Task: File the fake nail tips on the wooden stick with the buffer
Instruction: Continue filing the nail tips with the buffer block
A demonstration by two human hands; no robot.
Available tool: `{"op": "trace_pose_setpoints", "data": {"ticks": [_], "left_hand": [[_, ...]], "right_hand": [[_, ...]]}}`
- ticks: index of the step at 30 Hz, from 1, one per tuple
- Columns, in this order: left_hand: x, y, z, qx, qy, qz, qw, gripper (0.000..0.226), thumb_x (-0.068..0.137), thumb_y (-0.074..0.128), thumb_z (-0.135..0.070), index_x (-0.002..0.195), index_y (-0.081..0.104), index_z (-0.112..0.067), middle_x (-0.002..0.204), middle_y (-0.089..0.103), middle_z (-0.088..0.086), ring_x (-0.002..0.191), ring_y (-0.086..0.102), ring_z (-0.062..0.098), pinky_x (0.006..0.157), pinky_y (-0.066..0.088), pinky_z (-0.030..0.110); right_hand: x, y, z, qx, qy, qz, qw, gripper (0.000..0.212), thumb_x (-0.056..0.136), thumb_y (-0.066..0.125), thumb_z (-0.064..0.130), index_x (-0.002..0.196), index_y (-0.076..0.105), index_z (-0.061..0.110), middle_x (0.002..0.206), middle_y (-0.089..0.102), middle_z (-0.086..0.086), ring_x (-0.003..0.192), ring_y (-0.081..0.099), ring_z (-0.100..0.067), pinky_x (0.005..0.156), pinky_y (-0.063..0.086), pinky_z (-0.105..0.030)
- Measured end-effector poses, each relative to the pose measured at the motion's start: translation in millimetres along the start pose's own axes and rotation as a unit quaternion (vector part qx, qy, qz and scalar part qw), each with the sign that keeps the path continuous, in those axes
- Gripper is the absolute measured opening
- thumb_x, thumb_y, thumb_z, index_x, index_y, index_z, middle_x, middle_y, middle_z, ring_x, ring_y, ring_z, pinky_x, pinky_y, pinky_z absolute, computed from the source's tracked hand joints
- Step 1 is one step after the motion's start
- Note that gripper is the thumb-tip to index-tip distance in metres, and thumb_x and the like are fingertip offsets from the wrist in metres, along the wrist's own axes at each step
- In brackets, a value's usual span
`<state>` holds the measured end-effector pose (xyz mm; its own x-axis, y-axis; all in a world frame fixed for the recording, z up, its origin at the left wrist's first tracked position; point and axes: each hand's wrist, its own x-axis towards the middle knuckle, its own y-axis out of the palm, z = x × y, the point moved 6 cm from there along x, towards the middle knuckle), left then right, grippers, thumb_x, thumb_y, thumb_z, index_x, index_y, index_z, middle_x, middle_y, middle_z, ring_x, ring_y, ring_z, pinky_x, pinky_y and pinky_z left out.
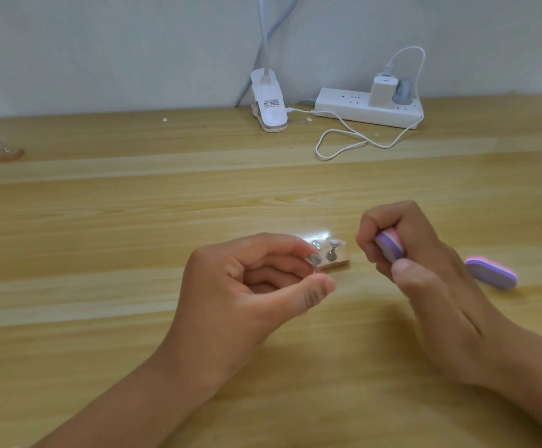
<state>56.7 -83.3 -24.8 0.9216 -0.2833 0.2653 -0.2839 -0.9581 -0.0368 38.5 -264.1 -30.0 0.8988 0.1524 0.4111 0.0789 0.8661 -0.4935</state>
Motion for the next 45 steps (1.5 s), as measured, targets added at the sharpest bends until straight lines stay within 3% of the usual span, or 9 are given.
{"op": "trace_pose_setpoints", "data": {"ticks": [4, 6, 10, 13, 19, 22, 28, 40, 45], "left_hand": [[0, -1, -3, -0.002, 0.006, -0.001, 1.000, 0.026, 0.063, 0.086, -0.011, 0.086, 0.077, -0.016, 0.071, 0.074, 0.007, 0.056, 0.070, 0.020, 0.054, 0.056, 0.024], [0, -1, -4, 0.001, 0.010, -0.004, 1.000, 0.027, 0.062, 0.088, -0.010, 0.086, 0.077, -0.016, 0.071, 0.074, 0.006, 0.056, 0.070, 0.020, 0.054, 0.057, 0.023], [-1, -1, -5, 0.005, 0.011, -0.011, 1.000, 0.026, 0.061, 0.088, -0.013, 0.085, 0.077, -0.017, 0.071, 0.074, 0.005, 0.056, 0.070, 0.019, 0.054, 0.057, 0.023], [-1, 1, -6, 0.005, 0.017, -0.003, 1.000, 0.026, 0.061, 0.088, -0.012, 0.085, 0.077, -0.016, 0.071, 0.074, 0.005, 0.057, 0.071, 0.018, 0.054, 0.056, 0.023], [-2, 1, -8, -0.016, 0.016, -0.010, 1.000, 0.027, 0.058, 0.087, -0.013, 0.083, 0.077, -0.016, 0.069, 0.074, 0.006, 0.054, 0.070, 0.019, 0.054, 0.055, 0.021], [0, -1, -6, -0.014, 0.008, -0.011, 1.000, 0.028, 0.057, 0.088, -0.014, 0.083, 0.077, -0.016, 0.069, 0.074, 0.006, 0.053, 0.069, 0.018, 0.054, 0.055, 0.020], [-1, 1, -9, 0.006, 0.032, 0.007, 0.999, 0.026, 0.063, 0.087, -0.010, 0.086, 0.077, -0.020, 0.071, 0.075, 0.002, 0.056, 0.070, 0.016, 0.056, 0.055, 0.020], [-1, 1, -9, -0.004, 0.027, 0.010, 1.000, 0.028, 0.061, 0.089, -0.010, 0.086, 0.077, -0.015, 0.071, 0.074, 0.005, 0.055, 0.070, 0.019, 0.057, 0.056, 0.021], [-3, 3, -12, 0.014, 0.047, 0.017, 0.999, 0.028, 0.063, 0.088, -0.011, 0.087, 0.077, -0.019, 0.073, 0.075, 0.002, 0.057, 0.070, 0.016, 0.058, 0.056, 0.022]], "right_hand": [[-3, 0, 4, -0.086, -0.053, -0.021, 0.995, 0.028, 0.096, 0.038, 0.022, 0.120, 0.039, 0.035, 0.099, 0.051, 0.011, 0.078, 0.054, -0.009, 0.072, 0.041, -0.009], [-8, -1, 6, -0.050, -0.080, -0.028, 0.995, 0.034, 0.102, 0.041, 0.022, 0.134, 0.030, 0.030, 0.111, 0.055, 0.006, 0.097, 0.061, -0.015, 0.086, 0.048, -0.020], [-5, 5, 16, 0.041, -0.103, -0.029, 0.993, 0.033, 0.099, 0.055, 0.009, 0.117, 0.036, 0.030, 0.131, 0.060, 0.003, 0.113, 0.068, -0.015, 0.095, 0.054, -0.028], [-9, 10, 26, -0.013, -0.155, -0.010, 0.988, 0.023, 0.099, 0.061, 0.007, 0.115, 0.051, 0.021, 0.134, 0.056, 0.001, 0.120, 0.064, -0.013, 0.096, 0.053, -0.024], [-4, 5, 24, -0.115, -0.183, -0.030, 0.976, 0.020, 0.092, 0.065, -0.002, 0.109, 0.066, 0.008, 0.110, 0.063, -0.006, 0.109, 0.066, -0.022, 0.091, 0.054, -0.034], [-2, -5, 19, -0.076, -0.134, -0.070, 0.986, 0.022, 0.092, 0.066, 0.007, 0.113, 0.063, 0.015, 0.111, 0.066, -0.001, 0.106, 0.067, -0.019, 0.090, 0.054, -0.035], [-5, 4, 33, -0.116, -0.193, -0.056, 0.973, 0.018, 0.094, 0.065, 0.013, 0.112, 0.065, 0.017, 0.111, 0.065, 0.009, 0.105, 0.064, -0.013, 0.095, 0.047, -0.024], [-3, -7, 28, -0.107, -0.165, -0.100, 0.975, 0.025, 0.089, 0.073, 0.001, 0.109, 0.067, 0.014, 0.106, 0.065, -0.001, 0.096, 0.063, -0.008, 0.086, 0.043, -0.011], [-7, 1, 33, -0.113, -0.198, -0.081, 0.970, 0.024, 0.088, 0.071, 0.002, 0.109, 0.067, 0.014, 0.107, 0.066, -0.003, 0.101, 0.065, -0.012, 0.091, 0.048, -0.019]]}}
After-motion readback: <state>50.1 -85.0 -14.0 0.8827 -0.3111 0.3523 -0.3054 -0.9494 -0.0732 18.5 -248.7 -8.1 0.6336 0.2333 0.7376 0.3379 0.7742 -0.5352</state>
